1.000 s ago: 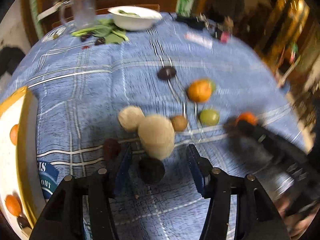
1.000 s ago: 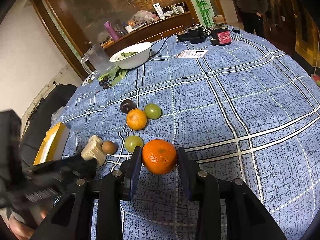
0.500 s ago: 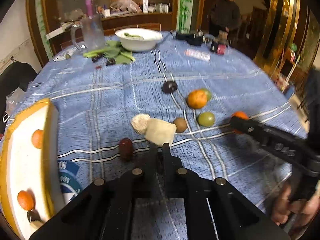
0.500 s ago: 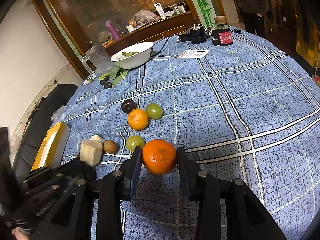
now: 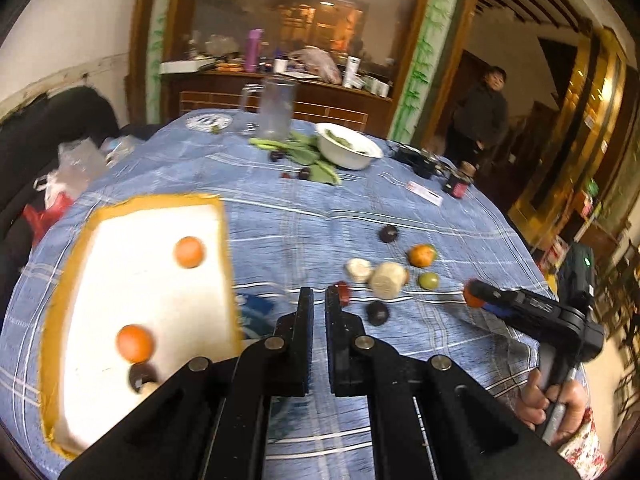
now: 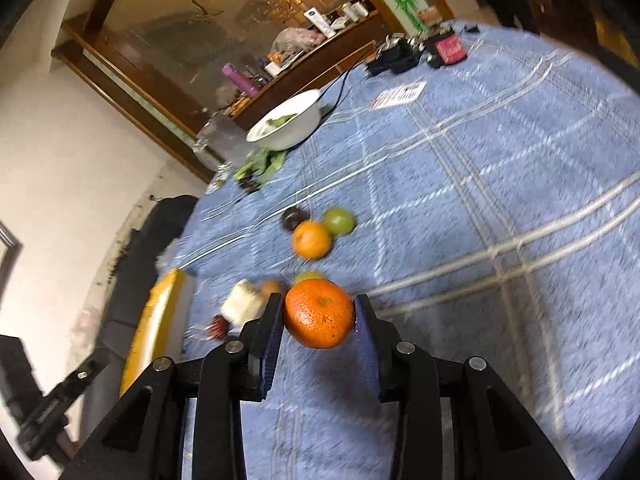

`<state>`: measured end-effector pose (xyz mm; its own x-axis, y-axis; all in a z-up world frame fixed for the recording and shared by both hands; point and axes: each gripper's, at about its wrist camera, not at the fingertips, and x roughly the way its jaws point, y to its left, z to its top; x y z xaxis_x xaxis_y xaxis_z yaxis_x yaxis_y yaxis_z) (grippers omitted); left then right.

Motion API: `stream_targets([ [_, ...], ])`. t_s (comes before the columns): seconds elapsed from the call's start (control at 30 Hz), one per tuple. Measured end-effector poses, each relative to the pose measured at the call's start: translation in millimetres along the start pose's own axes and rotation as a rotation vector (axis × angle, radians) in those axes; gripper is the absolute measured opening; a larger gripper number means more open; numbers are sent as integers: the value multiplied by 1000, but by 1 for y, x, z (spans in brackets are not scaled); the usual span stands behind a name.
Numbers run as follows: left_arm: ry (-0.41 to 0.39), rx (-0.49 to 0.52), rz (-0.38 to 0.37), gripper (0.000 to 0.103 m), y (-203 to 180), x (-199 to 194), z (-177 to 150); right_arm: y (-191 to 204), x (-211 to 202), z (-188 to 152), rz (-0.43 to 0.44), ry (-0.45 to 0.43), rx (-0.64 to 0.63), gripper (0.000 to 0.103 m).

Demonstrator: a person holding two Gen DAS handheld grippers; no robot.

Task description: Organize fruits

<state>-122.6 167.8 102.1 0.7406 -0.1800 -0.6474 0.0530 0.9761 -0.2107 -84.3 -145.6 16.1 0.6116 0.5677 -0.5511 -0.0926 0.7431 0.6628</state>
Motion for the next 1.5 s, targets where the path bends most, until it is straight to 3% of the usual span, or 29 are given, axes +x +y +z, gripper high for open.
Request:
stream_targets([
  [0.13,-11,-53,20,5,29,-8,-6,16,-3,-12,108,49,32,38],
  [0.37,-26,-120,123,5,79,-23,-21,118,20,-37,160,158,-165,38],
  [0.57,-45,-232,66,5,132,-39,-38,201,63,-78,220,282,-306,39],
  [0.73,-130,-199,41,5,147,-60,-53,229,91,-101,252,343,-327,39],
  [1.1,-122,-264,83,5,173,-67,-57,261,129,-128,164,380,-452,39],
  [1.3,-111,-217,23,6,145,-68,-42,240,102,-112,181,321,-403,39],
  [1.4,-78,-155,-38,14,110,-56,-30,210,70,-94,158,255,-362,39],
  [1.5,-39,-92,-95,35,69,-35,-19,167,38,-73,64,179,-329,39],
])
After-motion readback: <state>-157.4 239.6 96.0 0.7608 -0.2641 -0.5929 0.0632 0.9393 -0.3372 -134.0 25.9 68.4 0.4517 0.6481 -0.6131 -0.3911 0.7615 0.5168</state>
